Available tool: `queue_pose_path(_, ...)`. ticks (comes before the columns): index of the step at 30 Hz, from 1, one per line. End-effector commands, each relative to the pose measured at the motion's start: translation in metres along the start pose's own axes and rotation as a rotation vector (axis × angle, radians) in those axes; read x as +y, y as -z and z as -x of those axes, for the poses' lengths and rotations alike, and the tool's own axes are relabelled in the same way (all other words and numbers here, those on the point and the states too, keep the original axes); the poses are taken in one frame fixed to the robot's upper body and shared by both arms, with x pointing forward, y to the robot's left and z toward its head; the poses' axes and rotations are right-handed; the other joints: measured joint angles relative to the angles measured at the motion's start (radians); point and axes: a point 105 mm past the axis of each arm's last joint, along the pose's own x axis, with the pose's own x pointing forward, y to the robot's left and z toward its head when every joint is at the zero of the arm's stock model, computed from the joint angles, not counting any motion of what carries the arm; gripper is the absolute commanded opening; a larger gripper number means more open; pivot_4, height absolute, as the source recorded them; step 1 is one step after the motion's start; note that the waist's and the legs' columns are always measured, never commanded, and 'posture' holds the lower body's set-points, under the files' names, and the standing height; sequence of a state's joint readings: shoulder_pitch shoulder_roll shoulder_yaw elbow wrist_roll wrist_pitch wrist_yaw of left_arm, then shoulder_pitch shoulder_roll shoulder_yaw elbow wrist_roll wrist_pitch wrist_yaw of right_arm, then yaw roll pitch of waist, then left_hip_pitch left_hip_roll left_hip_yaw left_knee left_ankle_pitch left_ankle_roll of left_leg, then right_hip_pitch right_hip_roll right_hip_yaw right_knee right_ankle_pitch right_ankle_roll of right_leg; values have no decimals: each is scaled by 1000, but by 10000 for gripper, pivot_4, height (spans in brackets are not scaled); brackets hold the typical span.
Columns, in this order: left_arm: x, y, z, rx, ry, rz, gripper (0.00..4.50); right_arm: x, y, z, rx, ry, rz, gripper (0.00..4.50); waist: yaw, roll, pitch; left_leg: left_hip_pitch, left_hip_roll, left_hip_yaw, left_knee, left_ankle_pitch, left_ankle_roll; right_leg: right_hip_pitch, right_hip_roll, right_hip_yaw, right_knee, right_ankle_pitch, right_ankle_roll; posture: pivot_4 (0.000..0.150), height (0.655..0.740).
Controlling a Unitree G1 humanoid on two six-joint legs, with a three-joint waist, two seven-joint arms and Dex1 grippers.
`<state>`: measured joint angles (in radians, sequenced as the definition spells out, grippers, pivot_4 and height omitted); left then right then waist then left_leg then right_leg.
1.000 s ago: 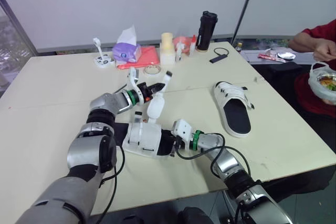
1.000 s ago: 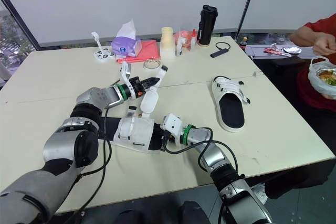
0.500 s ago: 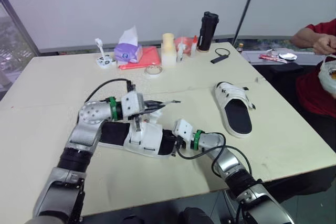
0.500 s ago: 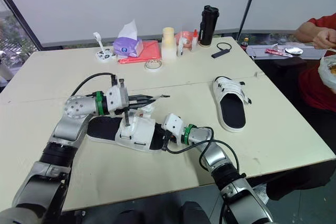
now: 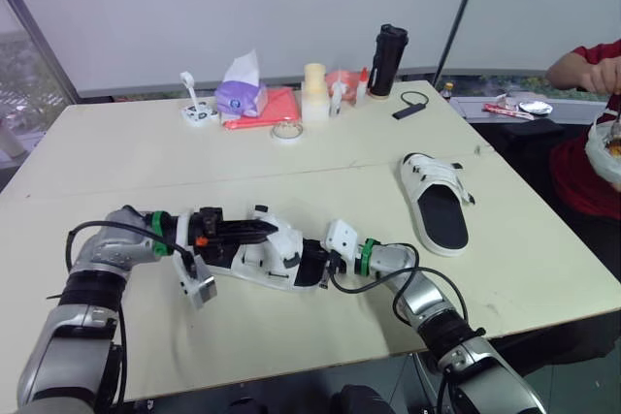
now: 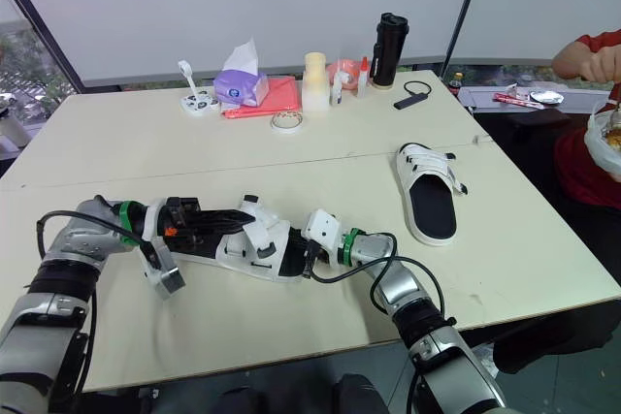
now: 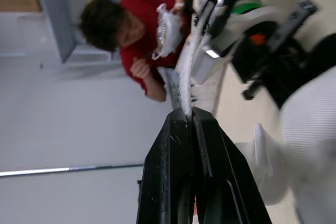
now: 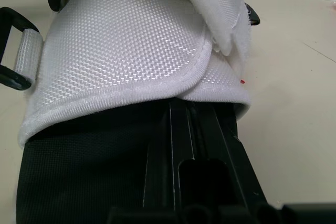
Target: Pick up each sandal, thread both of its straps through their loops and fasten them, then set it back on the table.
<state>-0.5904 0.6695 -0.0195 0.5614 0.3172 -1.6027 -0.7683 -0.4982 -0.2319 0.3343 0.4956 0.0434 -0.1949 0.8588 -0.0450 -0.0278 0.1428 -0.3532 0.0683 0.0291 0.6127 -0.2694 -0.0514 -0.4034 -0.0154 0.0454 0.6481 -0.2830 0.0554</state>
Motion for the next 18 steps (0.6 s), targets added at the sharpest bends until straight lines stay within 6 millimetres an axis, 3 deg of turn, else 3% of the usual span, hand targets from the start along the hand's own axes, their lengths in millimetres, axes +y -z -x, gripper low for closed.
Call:
queue_pose_path(1,-10,-9,-1,-21,36,-10,485,30,72,13,261,-55,-147,0,0,0,0,0,0,0,0,0,0,0,0,0,0,0,0,1500,7394)
queue_pose_path(4,-17,-6,7,27,45,13,8663,30,72,13,260,-53,-148,0,1,0,0,1,0,0,0,0,0,0,0,0,1,0,-1,1500,7394)
queue_pose_path(10,-27,0,27,135,18,94,37619,32,74,14,264,-56,-152,0,0,0,-1,2,1,1,0,0,0,1,-1,0,1,0,-1,1500,7394)
queue_pose_path(15,-26,25,47,362,-102,267,37619,32,75,13,268,-60,-153,0,0,0,-1,3,3,1,0,0,0,1,-1,0,1,0,-1,1500,7394)
queue_pose_path(18,-29,39,60,549,-197,557,37619,33,76,12,269,-70,-152,0,-3,1,-1,4,6,2,0,0,0,1,-1,0,2,0,-2,1500,7394)
